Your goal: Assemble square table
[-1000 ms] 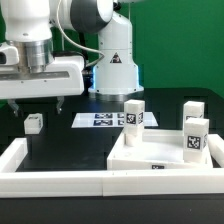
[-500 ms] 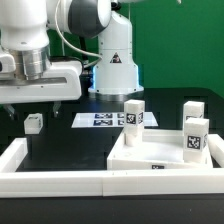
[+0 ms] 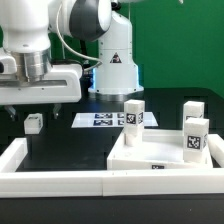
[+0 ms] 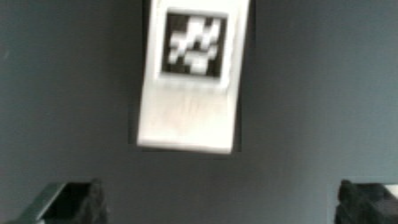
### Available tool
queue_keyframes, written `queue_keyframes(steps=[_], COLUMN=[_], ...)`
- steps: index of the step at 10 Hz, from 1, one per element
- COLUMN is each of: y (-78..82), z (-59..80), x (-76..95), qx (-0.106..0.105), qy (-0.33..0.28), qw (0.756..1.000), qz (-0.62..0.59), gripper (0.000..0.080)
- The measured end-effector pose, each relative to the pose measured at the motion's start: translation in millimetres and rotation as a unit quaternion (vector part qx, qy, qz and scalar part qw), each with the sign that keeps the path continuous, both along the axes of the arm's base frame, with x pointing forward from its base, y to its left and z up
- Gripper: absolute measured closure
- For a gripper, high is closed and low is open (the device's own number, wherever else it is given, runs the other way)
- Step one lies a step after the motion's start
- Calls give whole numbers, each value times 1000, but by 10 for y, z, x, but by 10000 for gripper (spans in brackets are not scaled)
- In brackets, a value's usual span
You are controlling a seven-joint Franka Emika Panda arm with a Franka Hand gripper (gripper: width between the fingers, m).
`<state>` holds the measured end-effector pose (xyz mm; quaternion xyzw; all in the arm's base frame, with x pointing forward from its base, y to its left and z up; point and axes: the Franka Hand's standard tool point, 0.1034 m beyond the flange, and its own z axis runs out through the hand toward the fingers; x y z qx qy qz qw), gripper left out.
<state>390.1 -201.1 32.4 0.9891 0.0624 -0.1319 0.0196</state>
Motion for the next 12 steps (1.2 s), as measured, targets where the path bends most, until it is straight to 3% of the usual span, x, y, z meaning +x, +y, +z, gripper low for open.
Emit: queue_keyframes(steps=[4, 5, 8, 12], y=[14, 62, 57, -14], z=[-31, -38, -160, -76], x=[-32, -58, -152, -130], qx=[1, 8, 1, 5], qy=[10, 45, 117, 217], qw=[1000, 999, 993, 976], qz=[-1, -6, 18, 18], gripper=[151, 151, 151, 151])
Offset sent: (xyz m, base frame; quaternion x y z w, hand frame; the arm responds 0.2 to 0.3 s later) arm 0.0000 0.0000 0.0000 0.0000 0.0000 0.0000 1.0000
